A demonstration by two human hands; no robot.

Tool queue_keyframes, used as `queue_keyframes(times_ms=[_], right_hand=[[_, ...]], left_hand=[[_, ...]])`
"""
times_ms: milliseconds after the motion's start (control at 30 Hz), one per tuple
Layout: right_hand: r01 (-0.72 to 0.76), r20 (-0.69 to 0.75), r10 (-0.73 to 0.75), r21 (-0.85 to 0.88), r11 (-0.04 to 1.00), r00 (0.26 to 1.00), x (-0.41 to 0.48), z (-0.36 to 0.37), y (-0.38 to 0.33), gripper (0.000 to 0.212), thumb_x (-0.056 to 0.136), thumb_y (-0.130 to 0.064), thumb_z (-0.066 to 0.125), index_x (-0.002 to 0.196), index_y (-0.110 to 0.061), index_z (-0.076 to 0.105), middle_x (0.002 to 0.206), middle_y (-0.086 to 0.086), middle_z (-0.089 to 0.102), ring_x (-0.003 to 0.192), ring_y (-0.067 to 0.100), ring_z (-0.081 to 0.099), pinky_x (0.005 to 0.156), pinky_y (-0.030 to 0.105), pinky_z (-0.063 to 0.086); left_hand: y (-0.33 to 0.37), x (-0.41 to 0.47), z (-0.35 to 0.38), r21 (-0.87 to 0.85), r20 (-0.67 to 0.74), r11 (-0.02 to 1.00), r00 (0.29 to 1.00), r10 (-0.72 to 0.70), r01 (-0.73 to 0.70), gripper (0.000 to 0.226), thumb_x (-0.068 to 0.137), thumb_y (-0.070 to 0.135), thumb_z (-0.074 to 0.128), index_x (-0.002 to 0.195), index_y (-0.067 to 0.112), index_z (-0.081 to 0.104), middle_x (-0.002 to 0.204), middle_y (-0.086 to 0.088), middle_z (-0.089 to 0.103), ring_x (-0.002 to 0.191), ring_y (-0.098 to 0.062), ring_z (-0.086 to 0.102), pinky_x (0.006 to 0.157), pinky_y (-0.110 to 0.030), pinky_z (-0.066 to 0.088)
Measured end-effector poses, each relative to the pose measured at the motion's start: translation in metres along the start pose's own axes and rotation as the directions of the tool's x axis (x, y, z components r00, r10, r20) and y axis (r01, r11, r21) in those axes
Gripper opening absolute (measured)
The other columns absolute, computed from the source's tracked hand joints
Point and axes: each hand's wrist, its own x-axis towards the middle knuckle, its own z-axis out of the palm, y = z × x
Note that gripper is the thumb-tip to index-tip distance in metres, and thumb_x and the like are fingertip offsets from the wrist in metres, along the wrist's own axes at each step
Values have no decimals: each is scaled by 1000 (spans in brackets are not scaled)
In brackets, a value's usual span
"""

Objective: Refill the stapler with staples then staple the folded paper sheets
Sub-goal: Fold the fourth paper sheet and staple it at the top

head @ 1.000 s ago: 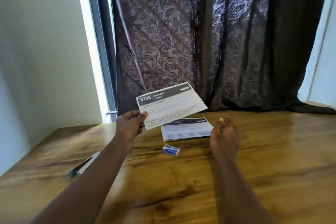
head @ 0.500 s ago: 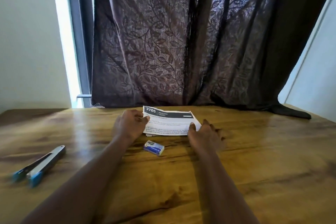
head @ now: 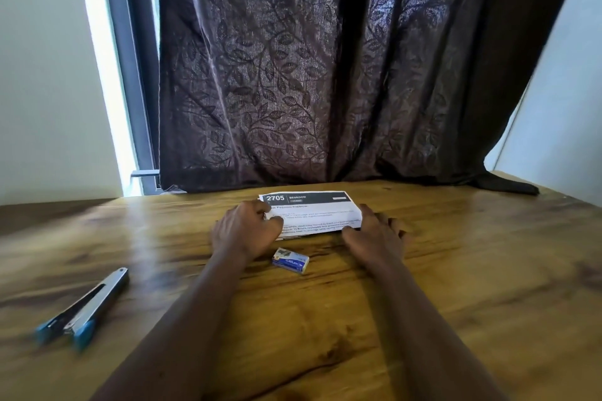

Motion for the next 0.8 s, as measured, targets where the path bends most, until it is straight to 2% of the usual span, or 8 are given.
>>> queue_keyframes(times_ms=[167, 300, 367, 467, 567, 633, 700, 800], right_hand=[[-19, 1, 19, -36, 999, 1000, 2, 1, 0, 61, 93, -44, 49, 151, -31, 36, 153, 5, 42, 142, 33, 29, 114, 51, 22], [-8, -12, 8, -43, 999, 1000, 4, 4, 0, 60, 94, -40, 47, 152, -28, 34, 153, 7, 42, 141, 34, 29, 113, 51, 22], [-24, -63, 23, -9, 1000, 998, 3, 4, -2, 57, 97, -41, 45, 151, -25, 33, 153, 10, 41, 140, 35, 31, 112, 52, 24], [32, -243, -26, 20, 999, 970, -4, 3, -7, 56, 99, -47, 44, 149, -24, 36, 149, 10, 43, 136, 34, 36, 109, 52, 29], [150, -388, -127, 29, 988, 913, -21, 2, -14, 54, 96, -44, 49, 145, -23, 40, 140, 10, 49, 126, 33, 43, 102, 51, 33], [257, -393, -202, 94, 962, 897, -34, 2, -20, 54, 94, -48, 48, 142, -23, 47, 135, 10, 53, 122, 33, 46, 100, 51, 38], [395, -339, -322, 174, 902, 884, -51, 3, -26, 59, 90, -58, 41, 135, -22, 55, 128, 7, 58, 119, 30, 50, 99, 51, 42], [500, -214, -467, 140, 855, 858, -73, 8, -34, 66, 85, -68, 38, 130, -26, 60, 120, 0, 59, 114, 23, 52, 97, 47, 45]], left_hand=[[1, -2, 0, 84, 82, 995, 996, 45, -52, 63, 69, 62, 57, 128, 42, 64, 129, 5, 68, 116, -24, 62, 102, -46, 46], [0, -2, 1, 104, 92, 993, 995, 44, -54, 62, 70, 61, 56, 128, 41, 63, 134, 4, 65, 120, -25, 58, 104, -46, 42], [3, -5, 0, 95, 78, 994, 996, 52, -59, 61, 74, 57, 57, 131, 39, 62, 138, 2, 62, 122, -26, 57, 104, -47, 42], [7, -15, -5, 50, -85, 996, 994, 74, -70, 53, 83, 48, 61, 133, 33, 61, 137, 0, 59, 124, -26, 57, 103, -43, 44], [7, -35, -16, 67, -276, 993, 954, 116, -102, 40, 86, 39, 64, 124, 30, 66, 127, -1, 62, 119, -25, 56, 97, -42, 41], [3, -50, -24, 126, -338, 986, 930, 149, -112, 36, 84, 37, 66, 119, 29, 68, 124, -1, 64, 118, -25, 56, 95, -43, 40], [-4, -63, -36, 189, -386, 977, 907, 169, -101, 34, 83, 37, 66, 116, 30, 69, 122, 0, 65, 117, -25, 57, 93, -45, 39], [-18, -82, -60, 334, -411, 943, 898, 158, -13, 38, 85, 46, 60, 119, 31, 66, 127, -1, 62, 119, -26, 54, 95, -47, 37]])
